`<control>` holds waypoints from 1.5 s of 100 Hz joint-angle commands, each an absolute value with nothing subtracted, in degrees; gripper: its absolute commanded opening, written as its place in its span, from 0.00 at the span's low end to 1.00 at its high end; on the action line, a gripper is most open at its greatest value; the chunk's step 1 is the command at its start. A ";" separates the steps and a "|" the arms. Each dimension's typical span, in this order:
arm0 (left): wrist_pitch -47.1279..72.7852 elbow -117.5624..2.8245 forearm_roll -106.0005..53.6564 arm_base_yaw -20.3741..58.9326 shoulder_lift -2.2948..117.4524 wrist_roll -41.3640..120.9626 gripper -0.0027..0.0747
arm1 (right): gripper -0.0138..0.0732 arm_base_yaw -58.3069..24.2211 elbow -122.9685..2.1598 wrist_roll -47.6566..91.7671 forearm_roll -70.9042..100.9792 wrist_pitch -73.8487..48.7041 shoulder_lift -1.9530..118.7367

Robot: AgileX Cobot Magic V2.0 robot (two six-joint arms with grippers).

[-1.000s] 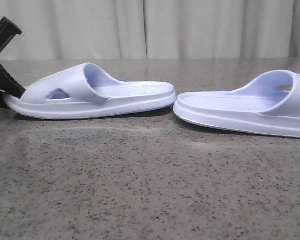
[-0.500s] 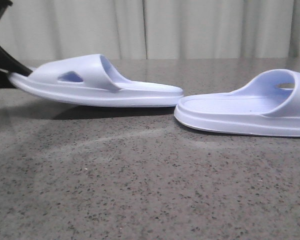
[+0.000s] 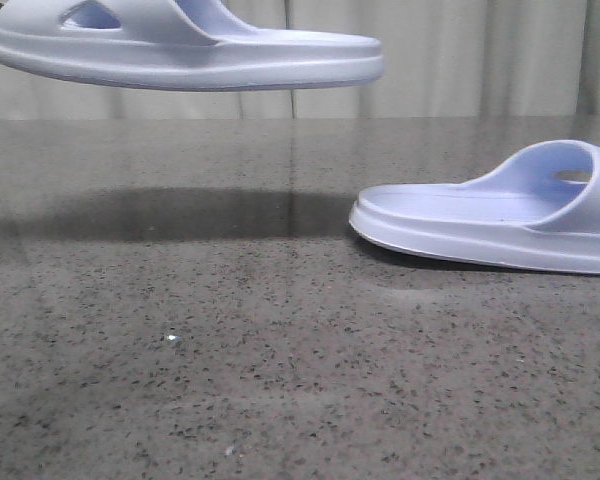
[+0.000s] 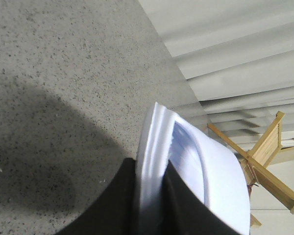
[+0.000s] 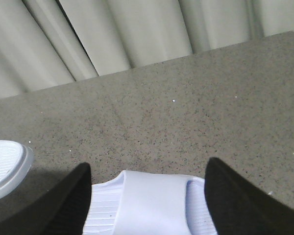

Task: Insert blue slippers together front up

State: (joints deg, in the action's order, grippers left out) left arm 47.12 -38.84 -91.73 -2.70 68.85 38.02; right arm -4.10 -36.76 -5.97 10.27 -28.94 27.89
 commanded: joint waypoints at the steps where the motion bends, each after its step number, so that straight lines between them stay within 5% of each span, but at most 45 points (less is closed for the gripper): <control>1: 49.69 -40.09 -94.74 -2.89 67.38 37.70 0.06 | 0.65 -3.82 -37.77 -8.83 9.88 -25.09 30.05; 42: 48.77 -40.09 -94.74 -2.89 67.38 37.70 0.06 | 0.65 -3.14 -29.48 -33.22 1.11 -14.84 40.14; 78: 48.50 -40.09 -94.51 -2.89 67.38 37.70 0.06 | 0.65 3.23 -25.27 -34.22 1.23 -12.35 45.64; 150: 48.43 -40.09 -94.36 -2.89 67.38 37.70 0.06 | 0.65 3.35 -24.79 -34.22 6.54 -6.22 54.71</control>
